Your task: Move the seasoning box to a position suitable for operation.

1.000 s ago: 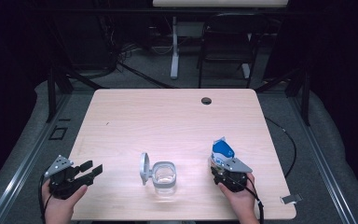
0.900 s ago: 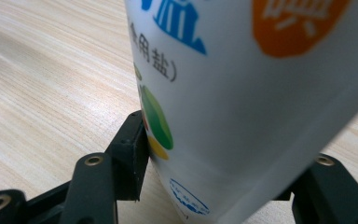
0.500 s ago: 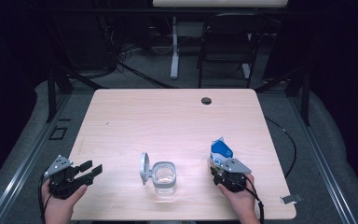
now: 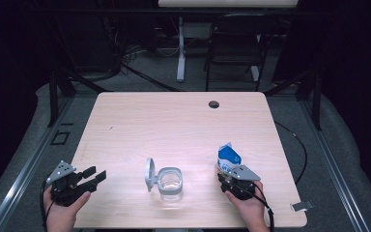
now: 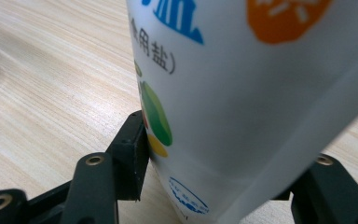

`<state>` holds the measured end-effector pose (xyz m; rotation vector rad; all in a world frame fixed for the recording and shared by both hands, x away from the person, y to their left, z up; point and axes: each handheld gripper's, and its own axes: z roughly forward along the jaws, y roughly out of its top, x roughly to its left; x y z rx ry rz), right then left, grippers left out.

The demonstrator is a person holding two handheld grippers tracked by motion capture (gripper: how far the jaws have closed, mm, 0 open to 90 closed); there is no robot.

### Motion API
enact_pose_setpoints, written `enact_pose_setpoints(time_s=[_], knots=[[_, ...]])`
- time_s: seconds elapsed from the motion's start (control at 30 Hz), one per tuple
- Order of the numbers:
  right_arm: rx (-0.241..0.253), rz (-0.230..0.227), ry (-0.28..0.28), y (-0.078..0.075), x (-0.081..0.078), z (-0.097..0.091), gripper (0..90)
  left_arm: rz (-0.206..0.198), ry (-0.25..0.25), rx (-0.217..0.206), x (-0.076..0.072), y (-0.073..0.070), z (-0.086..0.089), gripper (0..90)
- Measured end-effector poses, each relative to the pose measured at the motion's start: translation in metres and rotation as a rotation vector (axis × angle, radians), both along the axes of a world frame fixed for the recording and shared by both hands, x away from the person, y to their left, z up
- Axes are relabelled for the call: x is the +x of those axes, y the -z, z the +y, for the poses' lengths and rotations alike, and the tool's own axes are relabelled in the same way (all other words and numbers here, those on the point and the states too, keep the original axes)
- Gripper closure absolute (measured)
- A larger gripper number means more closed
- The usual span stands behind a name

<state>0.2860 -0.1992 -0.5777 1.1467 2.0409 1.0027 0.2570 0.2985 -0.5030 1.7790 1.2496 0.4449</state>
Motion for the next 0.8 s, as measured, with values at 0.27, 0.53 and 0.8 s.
enact_pose_setpoints(time_s=[0.27, 0.53, 0.8], knots=[[0.001, -0.006, -0.003, 0.0004, -0.0006, 0.0005, 44.3, 0.000, -0.001, 0.000, 0.0001, -0.0003, 0.0007, 50.9], [0.004, -0.003, -0.014, 0.0011, -0.0020, -0.0011, 44.1, 0.005, -0.002, 0.000, 0.0007, 0.0007, 0.0011, 50.9], [0.036, -0.008, -0.007, 0.0032, -0.0020, -0.0027, 42.9, 0.006, -0.001, 0.001, 0.0009, 0.0009, 0.0009, 50.9]])
